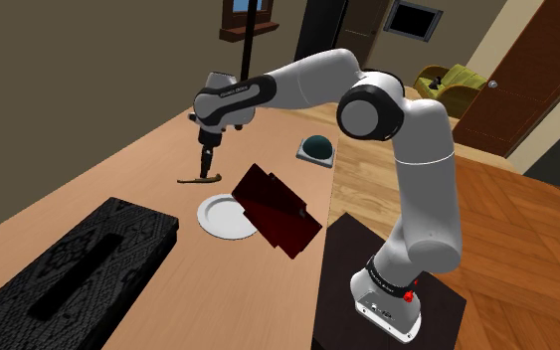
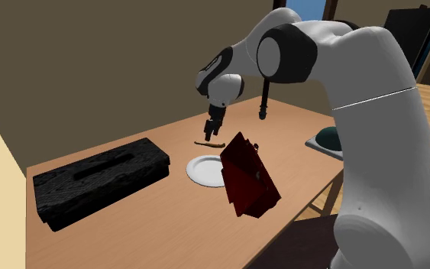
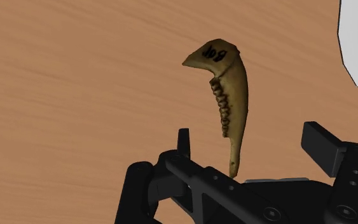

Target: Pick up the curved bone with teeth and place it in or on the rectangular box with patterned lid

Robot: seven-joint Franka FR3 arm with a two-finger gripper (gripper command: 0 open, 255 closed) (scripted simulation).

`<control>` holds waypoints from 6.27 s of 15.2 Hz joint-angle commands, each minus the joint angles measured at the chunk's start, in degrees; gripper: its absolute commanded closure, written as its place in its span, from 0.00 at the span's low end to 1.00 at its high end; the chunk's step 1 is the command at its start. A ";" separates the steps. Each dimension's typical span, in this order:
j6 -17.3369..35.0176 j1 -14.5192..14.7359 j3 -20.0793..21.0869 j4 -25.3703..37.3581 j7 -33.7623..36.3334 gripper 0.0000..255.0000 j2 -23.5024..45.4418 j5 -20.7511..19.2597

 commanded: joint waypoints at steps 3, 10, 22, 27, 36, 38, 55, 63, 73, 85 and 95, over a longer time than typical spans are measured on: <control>1.46 0.37 0.17 -0.06 0.80 0.00 1.62 0.40; 2.83 0.49 0.41 -0.32 0.61 0.00 2.72 0.72; 2.91 0.60 0.41 -0.64 0.70 1.00 2.45 0.70; 0.77 0.63 0.11 0.05 1.30 1.00 0.96 0.20; -4.15 0.83 -0.45 1.69 2.85 1.00 -2.50 -0.92; -5.30 0.85 -0.56 2.21 3.20 1.00 -3.17 -1.15; -13.02 2.66 -0.56 5.84 7.75 1.00 -8.08 -2.84; -9.19 9.72 2.01 1.34 16.76 1.00 -10.99 -3.90; -6.73 18.23 5.32 2.61 28.79 1.00 -10.02 -5.63; -8.14 28.46 8.30 15.06 43.37 1.00 -1.85 -8.72; -3.89 30.32 8.72 14.92 44.88 1.00 1.90 -8.98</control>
